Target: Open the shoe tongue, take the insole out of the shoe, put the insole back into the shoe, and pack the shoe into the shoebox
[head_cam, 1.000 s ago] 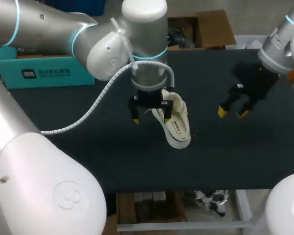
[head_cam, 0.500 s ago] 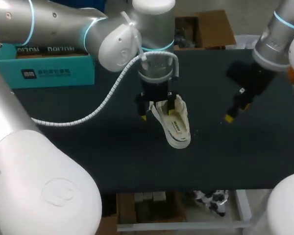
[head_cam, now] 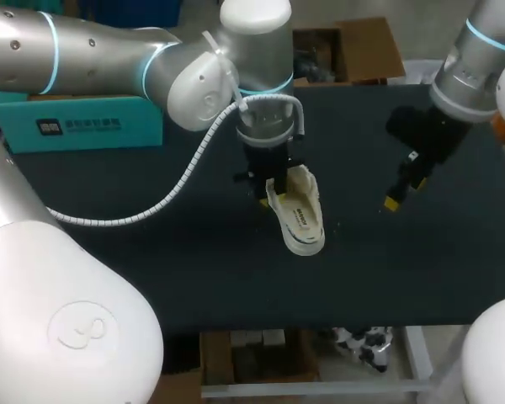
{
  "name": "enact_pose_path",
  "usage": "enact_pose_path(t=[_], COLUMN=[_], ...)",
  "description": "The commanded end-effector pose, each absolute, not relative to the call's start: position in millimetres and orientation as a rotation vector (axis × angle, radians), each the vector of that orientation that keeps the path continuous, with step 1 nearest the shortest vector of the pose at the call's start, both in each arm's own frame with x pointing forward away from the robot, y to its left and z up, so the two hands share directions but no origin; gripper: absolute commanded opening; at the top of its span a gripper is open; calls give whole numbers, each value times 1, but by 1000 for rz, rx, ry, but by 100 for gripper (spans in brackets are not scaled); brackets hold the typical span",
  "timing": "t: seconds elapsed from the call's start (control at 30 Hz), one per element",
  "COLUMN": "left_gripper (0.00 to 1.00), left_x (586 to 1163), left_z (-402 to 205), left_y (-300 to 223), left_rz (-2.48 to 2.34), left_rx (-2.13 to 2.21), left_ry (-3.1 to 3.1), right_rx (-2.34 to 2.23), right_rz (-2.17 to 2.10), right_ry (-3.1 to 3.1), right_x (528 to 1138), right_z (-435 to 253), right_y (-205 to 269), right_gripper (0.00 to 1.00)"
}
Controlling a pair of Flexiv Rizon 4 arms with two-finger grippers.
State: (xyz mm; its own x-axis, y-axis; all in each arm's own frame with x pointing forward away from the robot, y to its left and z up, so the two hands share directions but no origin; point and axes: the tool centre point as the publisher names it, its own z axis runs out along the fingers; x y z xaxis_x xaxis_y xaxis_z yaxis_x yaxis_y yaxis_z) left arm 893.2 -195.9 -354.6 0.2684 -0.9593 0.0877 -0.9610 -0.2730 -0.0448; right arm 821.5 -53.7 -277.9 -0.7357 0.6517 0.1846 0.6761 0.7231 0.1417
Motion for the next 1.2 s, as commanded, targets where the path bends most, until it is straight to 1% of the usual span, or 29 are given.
enact_pose_path(t=[0.03, 0.33, 0.5, 0.8, 1.0, 1.2], left_gripper=[0, 0, 0, 0, 0, 0], left_x=[892, 900, 899, 895, 885, 884], left_z=[-351, -347, -332, -298, -280, -245], left_y=[-196, -193, -185, -157, -135, -110], left_rz=[154, 203, 292, 416, 480, 543], left_rx=[2509, 2443, 2266, 2050, 1806, 1542], left_ry=[-1882, -1975, -2175, -2401, -2650, -2901], right_rx=[-1085, -1036, -729, -560, -374, -374], right_rz=[-297, -293, -176, -159, -139, -139], right_ry=[-2802, -2838, -3029, -3156, -3144, -3144], right_x=[822, 824, 822, 823, 837, 837], right_z=[-278, -274, -265, -253, -255, -255], right_y=[-53, -52, -55, -71, -77, -77], right_gripper=[100, 100, 100, 100, 100, 100])
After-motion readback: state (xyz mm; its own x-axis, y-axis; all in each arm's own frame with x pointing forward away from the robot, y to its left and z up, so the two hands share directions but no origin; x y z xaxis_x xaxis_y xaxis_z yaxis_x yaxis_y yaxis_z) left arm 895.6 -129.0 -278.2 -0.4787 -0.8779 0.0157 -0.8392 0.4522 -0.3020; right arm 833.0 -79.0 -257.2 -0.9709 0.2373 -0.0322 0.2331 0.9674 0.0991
